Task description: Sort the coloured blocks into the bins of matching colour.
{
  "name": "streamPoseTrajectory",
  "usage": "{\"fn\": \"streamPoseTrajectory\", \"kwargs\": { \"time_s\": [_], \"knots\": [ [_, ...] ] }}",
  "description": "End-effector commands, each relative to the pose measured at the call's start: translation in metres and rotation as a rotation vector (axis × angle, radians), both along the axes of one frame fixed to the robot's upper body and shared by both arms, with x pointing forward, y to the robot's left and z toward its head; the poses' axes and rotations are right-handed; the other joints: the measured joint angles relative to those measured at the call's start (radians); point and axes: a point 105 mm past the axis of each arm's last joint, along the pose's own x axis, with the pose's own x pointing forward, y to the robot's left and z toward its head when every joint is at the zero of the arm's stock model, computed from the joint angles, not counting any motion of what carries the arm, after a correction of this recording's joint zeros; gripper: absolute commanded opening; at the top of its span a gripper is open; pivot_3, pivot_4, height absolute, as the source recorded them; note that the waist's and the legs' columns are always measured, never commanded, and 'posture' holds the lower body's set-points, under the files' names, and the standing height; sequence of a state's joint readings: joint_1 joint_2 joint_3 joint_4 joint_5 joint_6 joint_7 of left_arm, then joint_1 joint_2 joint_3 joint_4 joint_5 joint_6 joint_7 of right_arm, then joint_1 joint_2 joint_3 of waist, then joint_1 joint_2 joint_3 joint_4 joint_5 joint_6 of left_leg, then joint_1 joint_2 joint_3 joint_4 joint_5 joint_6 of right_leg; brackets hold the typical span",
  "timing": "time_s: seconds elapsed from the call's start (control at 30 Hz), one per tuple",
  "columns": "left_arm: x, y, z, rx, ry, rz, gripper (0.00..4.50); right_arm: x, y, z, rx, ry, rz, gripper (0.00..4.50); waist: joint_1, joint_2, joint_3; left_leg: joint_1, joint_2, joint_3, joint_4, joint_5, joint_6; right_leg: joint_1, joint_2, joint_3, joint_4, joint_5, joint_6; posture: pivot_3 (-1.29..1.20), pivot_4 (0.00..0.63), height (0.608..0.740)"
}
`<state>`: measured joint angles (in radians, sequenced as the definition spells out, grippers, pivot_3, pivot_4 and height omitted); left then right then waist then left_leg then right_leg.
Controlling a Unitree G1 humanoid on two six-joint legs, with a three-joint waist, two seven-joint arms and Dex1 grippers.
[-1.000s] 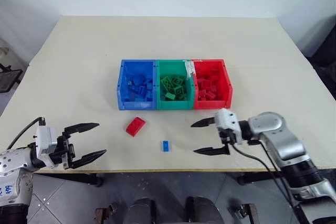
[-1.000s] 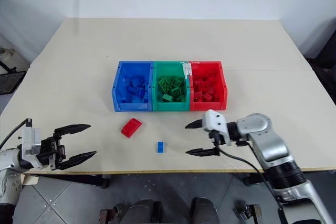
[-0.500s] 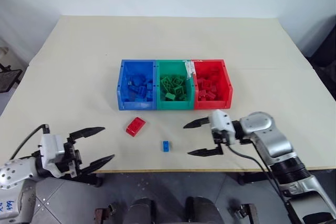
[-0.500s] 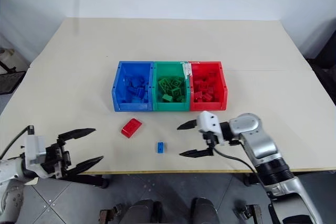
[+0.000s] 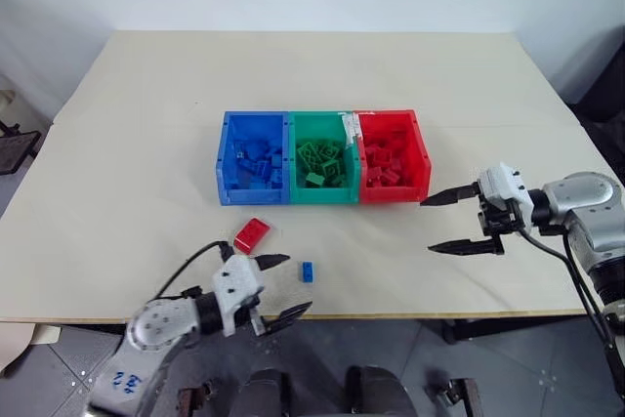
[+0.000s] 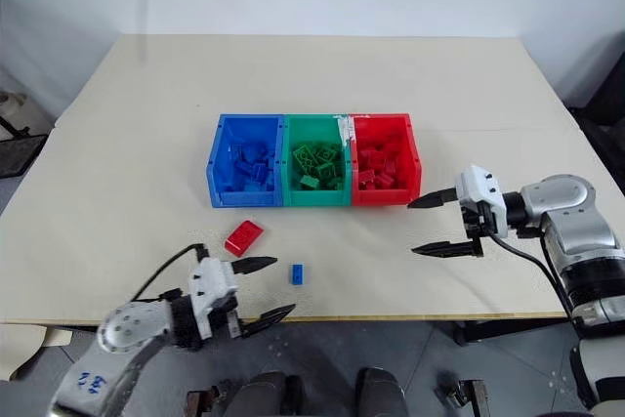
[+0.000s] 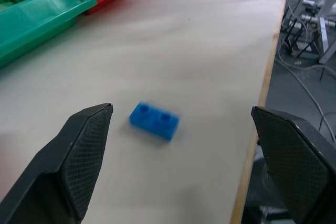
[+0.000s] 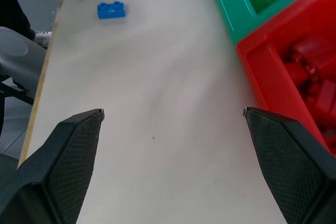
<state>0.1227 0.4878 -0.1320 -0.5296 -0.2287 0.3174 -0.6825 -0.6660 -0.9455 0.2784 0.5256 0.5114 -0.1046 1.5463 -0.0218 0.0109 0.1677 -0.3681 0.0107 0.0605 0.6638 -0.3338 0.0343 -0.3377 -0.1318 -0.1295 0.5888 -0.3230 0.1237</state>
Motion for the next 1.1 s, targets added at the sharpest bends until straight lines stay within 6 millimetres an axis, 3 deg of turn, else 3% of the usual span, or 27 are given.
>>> {"fn": "streamPoseTrajectory", "kwargs": {
  "time_s": [0.03,0.27,0.67,0.8,1.03,1.1],
  "knots": [
    [0.009,-0.011,0.000,0.017,-0.020,0.035,4.50,-0.005,-0.002,0.011,-0.001,-0.014,0.061,4.45,0.004,0.000,0.000,0.000,0.000,0.000,0.000,0.000,0.000,0.000,0.000,0.000,0.000,0.000,0.000,0.00,0.150,0.740],
    [0.028,-0.023,-0.009,0.092,-0.024,0.102,4.50,-0.009,-0.006,0.020,0.015,-0.026,0.055,4.45,0.031,0.000,0.000,-0.001,-0.001,0.001,0.002,0.000,0.000,0.000,0.000,0.000,-0.001,0.000,0.000,0.00,0.150,0.740],
    [0.032,-0.022,-0.023,0.149,0.050,0.129,4.50,-0.008,-0.016,0.026,0.008,-0.056,0.008,4.45,0.045,0.000,0.000,-0.001,-0.001,0.001,0.003,0.000,0.001,0.001,-0.001,0.000,-0.003,0.000,0.000,0.00,0.150,0.740],
    [0.033,-0.029,-0.024,0.145,0.047,0.067,3.71,-0.008,-0.016,0.027,0.014,-0.060,0.001,4.50,0.046,0.000,0.000,-0.001,-0.001,0.001,0.003,0.000,0.001,0.002,-0.001,0.000,-0.003,0.000,0.000,0.00,0.150,0.740],
    [0.037,-0.028,-0.026,0.151,0.050,0.067,1.56,-0.007,-0.019,0.029,0.013,-0.077,-0.018,4.50,0.046,0.000,0.000,-0.001,-0.001,0.001,0.003,0.000,0.001,0.002,0.000,0.000,-0.003,0.000,0.000,0.00,0.150,0.740],
    [0.038,-0.024,-0.023,0.150,0.030,0.075,1.51,-0.007,-0.021,0.029,0.012,-0.084,-0.031,4.50,0.046,0.000,0.000,-0.001,-0.001,0.001,0.003,0.000,0.001,0.002,0.000,0.000,-0.003,0.000,0.000,0.00,0.150,0.740]
  ]
}}
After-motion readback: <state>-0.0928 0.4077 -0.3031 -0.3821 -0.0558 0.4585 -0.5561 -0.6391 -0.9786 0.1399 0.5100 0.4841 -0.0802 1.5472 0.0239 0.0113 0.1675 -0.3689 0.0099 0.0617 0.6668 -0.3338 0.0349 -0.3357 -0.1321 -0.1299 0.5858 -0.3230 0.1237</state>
